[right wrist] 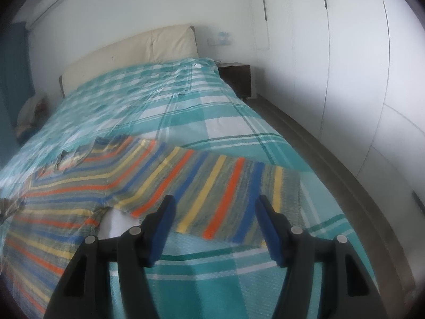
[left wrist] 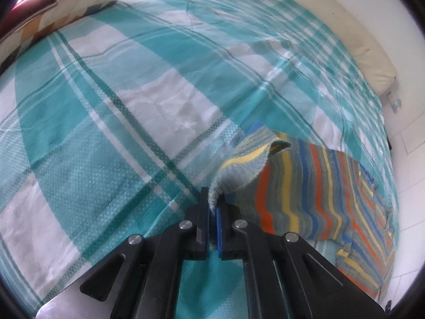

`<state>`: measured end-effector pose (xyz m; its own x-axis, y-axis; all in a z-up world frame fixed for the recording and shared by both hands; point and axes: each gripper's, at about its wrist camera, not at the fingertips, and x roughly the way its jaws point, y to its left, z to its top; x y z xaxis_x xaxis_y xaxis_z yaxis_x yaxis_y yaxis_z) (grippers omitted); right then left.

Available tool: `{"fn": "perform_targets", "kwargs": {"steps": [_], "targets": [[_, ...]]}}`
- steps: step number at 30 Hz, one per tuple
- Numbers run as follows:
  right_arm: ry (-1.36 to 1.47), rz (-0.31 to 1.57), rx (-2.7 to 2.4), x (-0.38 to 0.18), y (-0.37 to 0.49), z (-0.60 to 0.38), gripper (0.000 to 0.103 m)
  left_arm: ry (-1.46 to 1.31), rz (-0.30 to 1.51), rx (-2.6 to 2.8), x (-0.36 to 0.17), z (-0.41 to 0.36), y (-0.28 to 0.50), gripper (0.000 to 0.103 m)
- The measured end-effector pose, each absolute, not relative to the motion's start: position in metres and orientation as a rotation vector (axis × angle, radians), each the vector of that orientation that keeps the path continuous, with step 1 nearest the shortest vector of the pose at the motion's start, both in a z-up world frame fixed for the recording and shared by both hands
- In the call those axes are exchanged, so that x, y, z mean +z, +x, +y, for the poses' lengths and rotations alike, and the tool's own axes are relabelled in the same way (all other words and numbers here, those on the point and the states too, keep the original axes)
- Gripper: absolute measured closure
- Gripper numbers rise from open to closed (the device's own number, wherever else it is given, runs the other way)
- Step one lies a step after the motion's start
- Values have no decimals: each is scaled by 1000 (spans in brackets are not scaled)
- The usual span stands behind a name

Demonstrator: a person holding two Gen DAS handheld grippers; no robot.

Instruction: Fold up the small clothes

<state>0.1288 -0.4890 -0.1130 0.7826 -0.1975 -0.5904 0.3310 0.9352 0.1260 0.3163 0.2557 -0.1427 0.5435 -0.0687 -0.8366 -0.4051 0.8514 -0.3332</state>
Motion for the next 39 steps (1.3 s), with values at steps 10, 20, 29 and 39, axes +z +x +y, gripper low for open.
{"fn": "perform_targets", "kwargs": {"steps": [10,20,29,39], "targets": [[224,611,-284,-113,130,-487,42,-643,948,205,-133,285,301,84],[180,632,-285,-118,134,-477,42,-307,1024,353,-138,260,352,37],[191,628,-293,-116,133,-482,42,-289,930,474,-119,270,302,34],[155,708,-104,-110,131,-450,42,-112,933,-46,-88,124,218,19]]}}
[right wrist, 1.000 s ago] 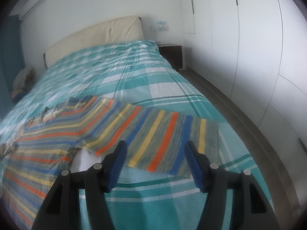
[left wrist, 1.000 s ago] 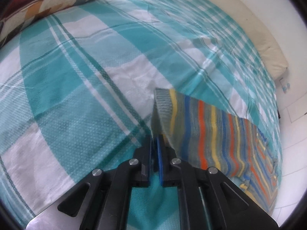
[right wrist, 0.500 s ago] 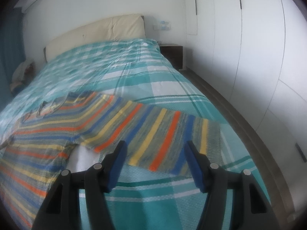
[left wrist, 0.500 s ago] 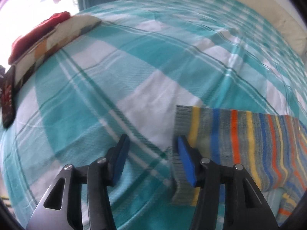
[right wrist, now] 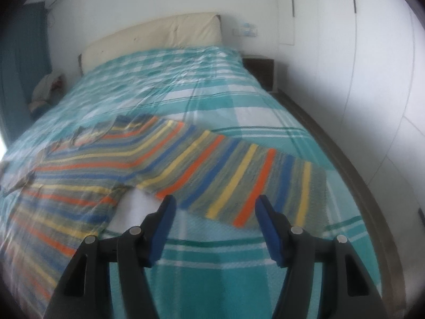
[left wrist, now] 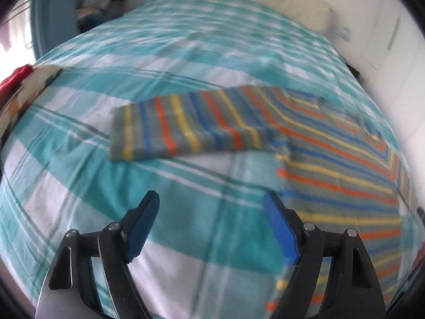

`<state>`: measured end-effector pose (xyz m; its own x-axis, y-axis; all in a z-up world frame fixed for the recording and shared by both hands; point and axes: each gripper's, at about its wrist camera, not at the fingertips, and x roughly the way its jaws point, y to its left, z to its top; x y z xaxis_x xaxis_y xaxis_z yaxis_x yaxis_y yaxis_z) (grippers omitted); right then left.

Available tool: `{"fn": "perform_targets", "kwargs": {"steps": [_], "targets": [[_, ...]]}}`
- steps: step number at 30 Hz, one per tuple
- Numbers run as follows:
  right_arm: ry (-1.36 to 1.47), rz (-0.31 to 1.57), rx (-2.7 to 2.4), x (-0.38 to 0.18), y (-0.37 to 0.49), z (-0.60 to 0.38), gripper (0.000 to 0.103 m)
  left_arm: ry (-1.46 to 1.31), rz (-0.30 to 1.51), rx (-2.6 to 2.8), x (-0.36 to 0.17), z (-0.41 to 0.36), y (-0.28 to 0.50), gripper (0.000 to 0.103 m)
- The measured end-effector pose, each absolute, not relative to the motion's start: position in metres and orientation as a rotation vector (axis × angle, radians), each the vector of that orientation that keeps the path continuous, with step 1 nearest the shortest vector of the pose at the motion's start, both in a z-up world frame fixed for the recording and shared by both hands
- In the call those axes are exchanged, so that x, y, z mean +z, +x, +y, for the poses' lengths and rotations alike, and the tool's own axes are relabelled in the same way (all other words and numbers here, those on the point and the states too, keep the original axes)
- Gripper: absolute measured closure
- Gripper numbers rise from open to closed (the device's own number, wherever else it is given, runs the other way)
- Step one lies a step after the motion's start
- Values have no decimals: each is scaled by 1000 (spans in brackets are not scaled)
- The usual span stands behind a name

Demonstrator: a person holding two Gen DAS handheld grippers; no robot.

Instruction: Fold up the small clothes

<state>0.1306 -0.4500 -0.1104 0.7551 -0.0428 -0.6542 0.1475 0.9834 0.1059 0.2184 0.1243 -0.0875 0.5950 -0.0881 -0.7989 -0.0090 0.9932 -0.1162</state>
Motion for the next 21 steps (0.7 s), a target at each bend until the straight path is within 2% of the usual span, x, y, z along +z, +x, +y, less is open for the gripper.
{"fn": "perform_targets", "kwargs": {"steps": [6,11,13,18,21], "targets": [[73,851,187,-102,75,-357,42,89,948,-210,-103,56,126,12],[-63,1029,259,-150,15,-285,39,266,1041,-183,-141,36,69,10],[-127,1082,188,-172,-6,-280,38,216,1058,-168,-142,47,56,8],[-125,1189,66,-172,-31,-293,36,201,1120,-139,-133,63,47,7],[-182,1163,4,-163,-42,-299,36,235,1080,-116,-121,62,43,8]]}}
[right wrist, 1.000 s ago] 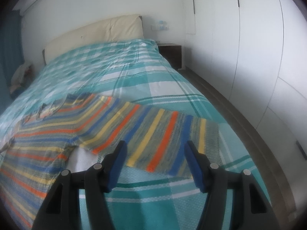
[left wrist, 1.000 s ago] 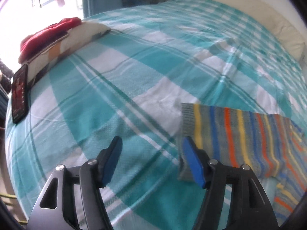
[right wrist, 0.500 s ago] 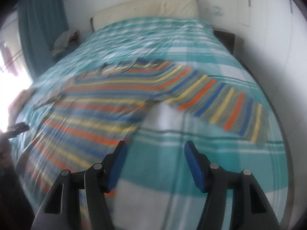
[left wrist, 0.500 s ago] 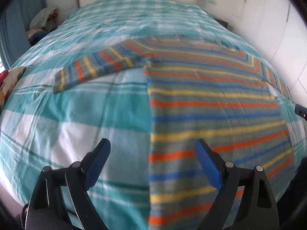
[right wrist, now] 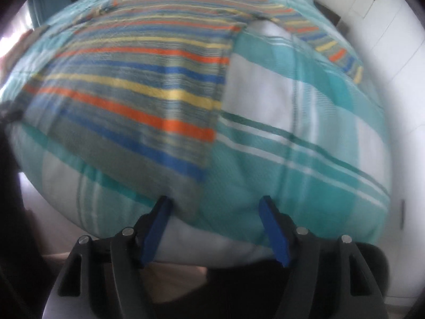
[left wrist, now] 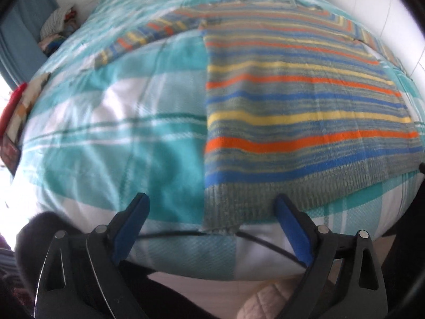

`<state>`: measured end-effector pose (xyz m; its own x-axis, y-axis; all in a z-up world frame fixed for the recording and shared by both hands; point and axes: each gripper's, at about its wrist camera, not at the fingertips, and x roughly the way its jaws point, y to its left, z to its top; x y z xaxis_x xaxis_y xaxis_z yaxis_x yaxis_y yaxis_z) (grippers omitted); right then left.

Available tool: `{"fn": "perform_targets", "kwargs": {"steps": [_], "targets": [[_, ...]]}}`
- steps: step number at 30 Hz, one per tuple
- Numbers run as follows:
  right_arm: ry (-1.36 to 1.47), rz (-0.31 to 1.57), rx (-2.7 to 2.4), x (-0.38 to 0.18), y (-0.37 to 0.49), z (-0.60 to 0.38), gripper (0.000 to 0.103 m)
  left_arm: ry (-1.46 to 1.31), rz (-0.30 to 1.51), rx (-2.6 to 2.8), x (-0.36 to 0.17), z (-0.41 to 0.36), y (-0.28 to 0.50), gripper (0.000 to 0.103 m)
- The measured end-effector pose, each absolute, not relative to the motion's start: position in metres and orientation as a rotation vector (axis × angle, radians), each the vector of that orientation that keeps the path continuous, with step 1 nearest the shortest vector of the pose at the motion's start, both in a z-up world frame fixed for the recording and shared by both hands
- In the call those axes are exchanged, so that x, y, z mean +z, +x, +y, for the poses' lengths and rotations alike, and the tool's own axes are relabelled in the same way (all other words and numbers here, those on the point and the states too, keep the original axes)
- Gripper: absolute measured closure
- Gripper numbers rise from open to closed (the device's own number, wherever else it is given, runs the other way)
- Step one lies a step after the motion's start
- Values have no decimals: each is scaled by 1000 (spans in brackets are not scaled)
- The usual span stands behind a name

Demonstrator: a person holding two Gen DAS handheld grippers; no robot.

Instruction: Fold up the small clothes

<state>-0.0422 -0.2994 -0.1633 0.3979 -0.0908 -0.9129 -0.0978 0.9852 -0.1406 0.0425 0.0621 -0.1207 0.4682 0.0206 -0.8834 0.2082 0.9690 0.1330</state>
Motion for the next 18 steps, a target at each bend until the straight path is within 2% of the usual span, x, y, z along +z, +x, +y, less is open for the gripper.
{"fn": "perform_targets", "kwargs": {"steps": [5,10,18], "targets": [[-19,964,-57,-132,-45,-325,33,257,971,-93,-96,54,42,7],[102,781,-87,-122,-27,-325,33,267,908,-65,-90,44,60,6],[104,667,-95,-111,38,-342,33,136,834,-115,-84,51,123,6]]}}
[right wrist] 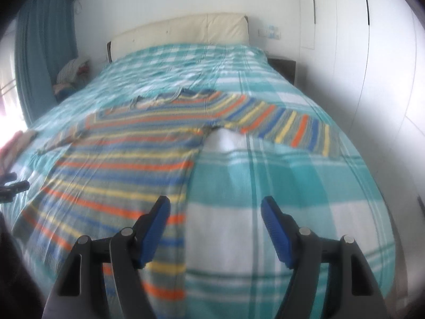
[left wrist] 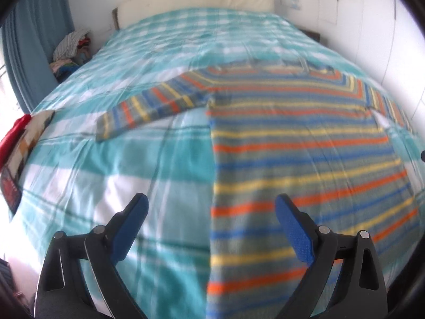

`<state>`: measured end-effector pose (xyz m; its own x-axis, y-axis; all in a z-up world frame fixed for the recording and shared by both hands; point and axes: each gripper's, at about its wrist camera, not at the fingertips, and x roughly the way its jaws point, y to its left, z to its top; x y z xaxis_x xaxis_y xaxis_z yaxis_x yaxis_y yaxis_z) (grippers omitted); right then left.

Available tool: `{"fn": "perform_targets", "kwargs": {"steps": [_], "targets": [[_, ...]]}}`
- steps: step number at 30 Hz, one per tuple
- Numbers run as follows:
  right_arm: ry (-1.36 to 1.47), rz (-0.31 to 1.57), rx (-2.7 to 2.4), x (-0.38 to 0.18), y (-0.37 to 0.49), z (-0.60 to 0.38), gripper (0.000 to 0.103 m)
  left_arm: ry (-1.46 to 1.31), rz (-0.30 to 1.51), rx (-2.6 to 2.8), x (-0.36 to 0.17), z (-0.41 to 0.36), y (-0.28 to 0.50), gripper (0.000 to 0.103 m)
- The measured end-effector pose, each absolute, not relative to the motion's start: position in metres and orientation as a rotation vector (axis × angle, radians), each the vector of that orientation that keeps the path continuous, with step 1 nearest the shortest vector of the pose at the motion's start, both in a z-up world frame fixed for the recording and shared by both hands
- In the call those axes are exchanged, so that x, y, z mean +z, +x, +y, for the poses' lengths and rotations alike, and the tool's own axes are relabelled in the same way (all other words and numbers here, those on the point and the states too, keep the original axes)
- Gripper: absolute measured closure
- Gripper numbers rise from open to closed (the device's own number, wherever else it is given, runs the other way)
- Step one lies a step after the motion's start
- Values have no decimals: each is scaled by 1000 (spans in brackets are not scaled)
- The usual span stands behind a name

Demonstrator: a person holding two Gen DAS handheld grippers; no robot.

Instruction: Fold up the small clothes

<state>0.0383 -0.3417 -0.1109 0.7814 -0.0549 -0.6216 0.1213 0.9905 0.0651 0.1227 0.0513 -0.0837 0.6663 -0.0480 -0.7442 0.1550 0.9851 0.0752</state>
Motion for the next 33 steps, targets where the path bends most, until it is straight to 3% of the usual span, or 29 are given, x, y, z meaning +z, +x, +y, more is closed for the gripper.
{"fn": "perform_targets", "kwargs": {"steps": [5,9,24,33], "targets": [[55,602,-198,-118,58,-362,26,103,809,-51,-112,81,163,5],[131,707,-249,-149,66,-377,25,-36,956,10,-145,106,180,5],[207,761,-237,-178,77,-387,8,-44,997,48,-151,101,188,0],[203,763,-235,-179,78,-386,7,-38,997,52,-153,100,190,0]]}}
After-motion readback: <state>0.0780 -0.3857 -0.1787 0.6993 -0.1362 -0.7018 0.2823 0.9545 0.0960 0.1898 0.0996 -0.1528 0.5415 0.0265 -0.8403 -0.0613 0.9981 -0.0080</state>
